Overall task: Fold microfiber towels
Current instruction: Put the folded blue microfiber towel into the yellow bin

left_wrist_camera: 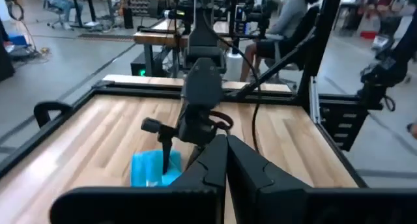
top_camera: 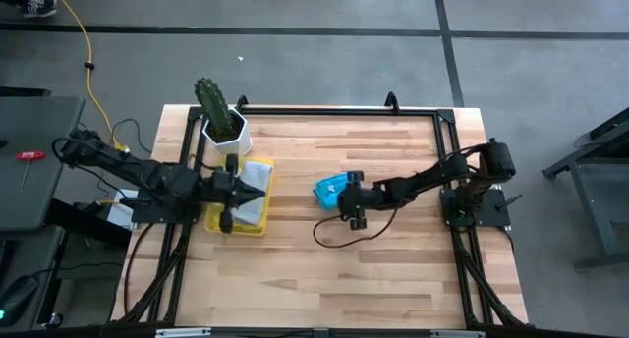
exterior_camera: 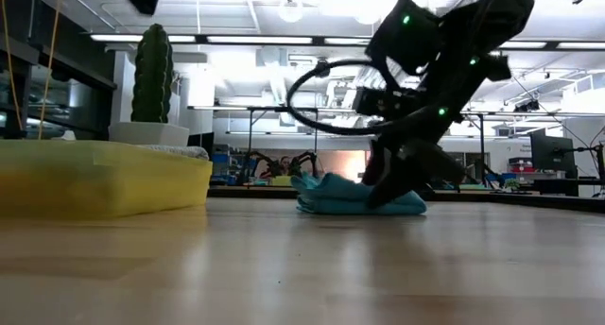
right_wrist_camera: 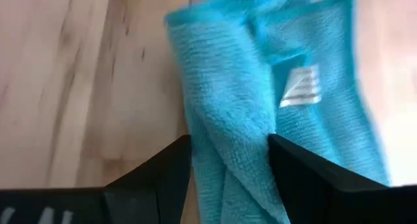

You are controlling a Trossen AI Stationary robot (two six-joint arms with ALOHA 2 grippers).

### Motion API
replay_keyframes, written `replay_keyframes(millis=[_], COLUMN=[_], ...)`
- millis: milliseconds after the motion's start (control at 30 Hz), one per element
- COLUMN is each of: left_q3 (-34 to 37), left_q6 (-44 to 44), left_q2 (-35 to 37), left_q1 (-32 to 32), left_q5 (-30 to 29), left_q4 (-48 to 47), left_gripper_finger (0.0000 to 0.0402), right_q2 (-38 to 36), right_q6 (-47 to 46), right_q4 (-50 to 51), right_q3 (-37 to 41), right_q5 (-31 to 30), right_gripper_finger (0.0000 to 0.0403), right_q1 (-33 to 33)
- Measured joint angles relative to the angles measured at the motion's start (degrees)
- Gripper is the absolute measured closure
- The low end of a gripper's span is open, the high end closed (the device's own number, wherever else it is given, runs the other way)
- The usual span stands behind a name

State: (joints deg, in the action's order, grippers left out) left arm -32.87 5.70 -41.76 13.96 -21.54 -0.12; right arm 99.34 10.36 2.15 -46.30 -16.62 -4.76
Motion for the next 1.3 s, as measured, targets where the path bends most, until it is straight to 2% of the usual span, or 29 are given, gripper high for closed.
replay_keyframes(millis=[100,333,433,567,633,833,1000,1100,1300], left_q3=[3.73,4.69,4.88,4.88,4.88,4.88,4.86,4.86,4.86], left_q6=[1.18,1.61,1.26,1.19,1.19,1.08,-0.31,-0.33,-0.31], left_q2=[4.74,11.21,11.8,11.85,11.85,11.86,11.85,11.85,11.85], left_q1=[-0.43,0.47,1.29,2.05,2.37,2.73,2.73,2.73,2.77], left_q5=[0.48,0.59,0.32,-0.95,-2.04,-3.63,-2.87,-2.58,-0.62], left_q4=[1.57,1.46,1.34,3.12,4.29,6.5,7.27,7.31,7.91], left_gripper_finger=[0.0402,0.0402,0.0402,0.0402,0.0402,0.0402,0.0402,0.0402,0.0402], right_q2=[1.42,4.13,4.15,4.21,4.21,3.32,2.92,3.48,3.49], right_q6=[-1.27,-1.53,-1.6,-4.88,-7.13,-11.85,-11.6,-9.62,-3.65], right_q4=[0.82,1.06,1.57,2.2,2.12,1.77,0.15,0.36,-6.03], right_q3=[-0.22,-0.53,-0.53,-0.53,-0.53,-3.41,-12.28,-18.01,-26.91], right_q5=[2.19,3.86,4.16,4.28,3.62,3.74,6.93,8.41,8.53], right_gripper_finger=[0.0211,0.0248,0.0285,0.0367,0.039,0.0398,0.04,0.0401,0.0402], right_q1=[1.27,2.44,2.37,2.42,2.41,2.56,2.54,2.52,2.62])
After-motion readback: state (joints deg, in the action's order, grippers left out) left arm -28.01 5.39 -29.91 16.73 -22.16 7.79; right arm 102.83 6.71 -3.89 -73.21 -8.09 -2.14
